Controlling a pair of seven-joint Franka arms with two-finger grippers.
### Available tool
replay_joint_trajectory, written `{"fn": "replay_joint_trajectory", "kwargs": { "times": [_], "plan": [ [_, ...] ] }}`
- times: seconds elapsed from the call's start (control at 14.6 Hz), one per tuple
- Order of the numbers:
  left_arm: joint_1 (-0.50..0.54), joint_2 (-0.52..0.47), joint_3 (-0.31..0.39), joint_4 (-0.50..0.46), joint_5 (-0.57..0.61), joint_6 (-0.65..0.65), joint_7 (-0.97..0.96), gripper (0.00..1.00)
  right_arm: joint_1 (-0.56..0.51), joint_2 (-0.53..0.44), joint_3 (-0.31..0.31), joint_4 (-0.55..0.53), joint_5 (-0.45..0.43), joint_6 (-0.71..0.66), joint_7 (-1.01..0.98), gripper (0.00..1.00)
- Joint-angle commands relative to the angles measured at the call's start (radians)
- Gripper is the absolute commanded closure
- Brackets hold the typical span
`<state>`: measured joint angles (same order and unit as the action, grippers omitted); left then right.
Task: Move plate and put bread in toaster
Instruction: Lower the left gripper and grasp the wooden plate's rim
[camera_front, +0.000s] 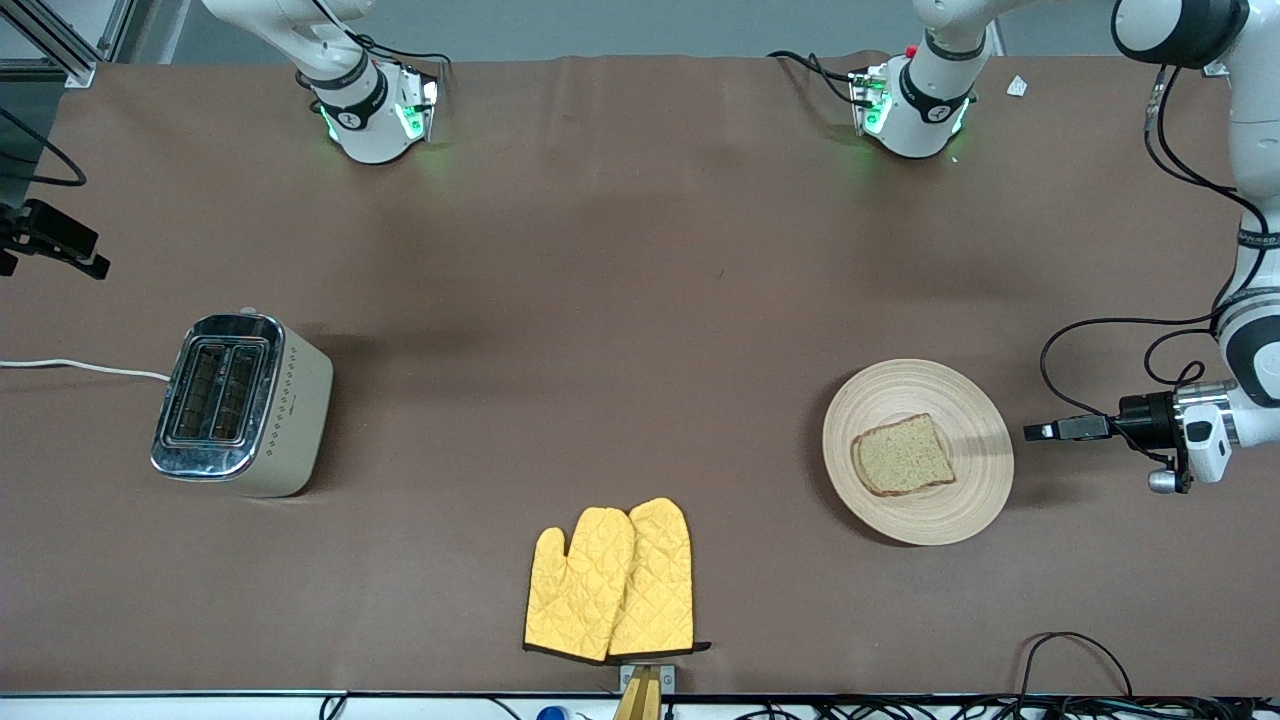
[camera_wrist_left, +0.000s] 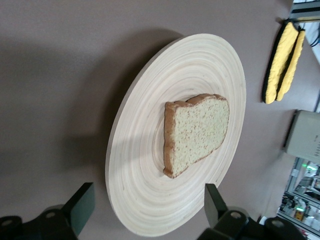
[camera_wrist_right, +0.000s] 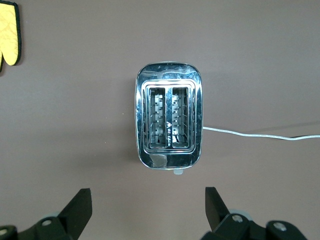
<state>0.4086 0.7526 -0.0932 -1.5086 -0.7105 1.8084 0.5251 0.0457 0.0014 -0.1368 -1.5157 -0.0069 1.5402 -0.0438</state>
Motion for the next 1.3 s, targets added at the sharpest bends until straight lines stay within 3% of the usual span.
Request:
{"fn": "replay_joint_trajectory", "kwargs": {
  "times": [0.0, 0.27, 0.62, 0.82, 1.23],
  "plan": [
    [0.001, 0.045, -0.003, 0.027, -0.030, 0.034, 0.058, 0.13, -0.001, -0.021, 0.000, -0.021, 0.016, 0.000, 0.016, 0.00],
    [-0.005, 0.067, -0.006, 0.027, -0.052, 0.087, 0.067, 0.21, -0.001, -0.021, 0.000, -0.021, 0.016, 0.000, 0.016, 0.00],
    [-0.011, 0.080, -0.011, 0.025, -0.067, 0.132, 0.072, 0.44, -0.001, -0.021, 0.000, -0.021, 0.016, 0.000, 0.016, 0.00],
    [-0.013, 0.103, -0.013, 0.025, -0.096, 0.138, 0.075, 0.47, -0.001, -0.021, 0.000, -0.021, 0.016, 0.000, 0.018, 0.00],
    [-0.013, 0.123, -0.014, 0.025, -0.113, 0.138, 0.079, 0.68, -0.001, -0.021, 0.000, -0.021, 0.016, -0.002, 0.018, 0.00]
  ]
}}
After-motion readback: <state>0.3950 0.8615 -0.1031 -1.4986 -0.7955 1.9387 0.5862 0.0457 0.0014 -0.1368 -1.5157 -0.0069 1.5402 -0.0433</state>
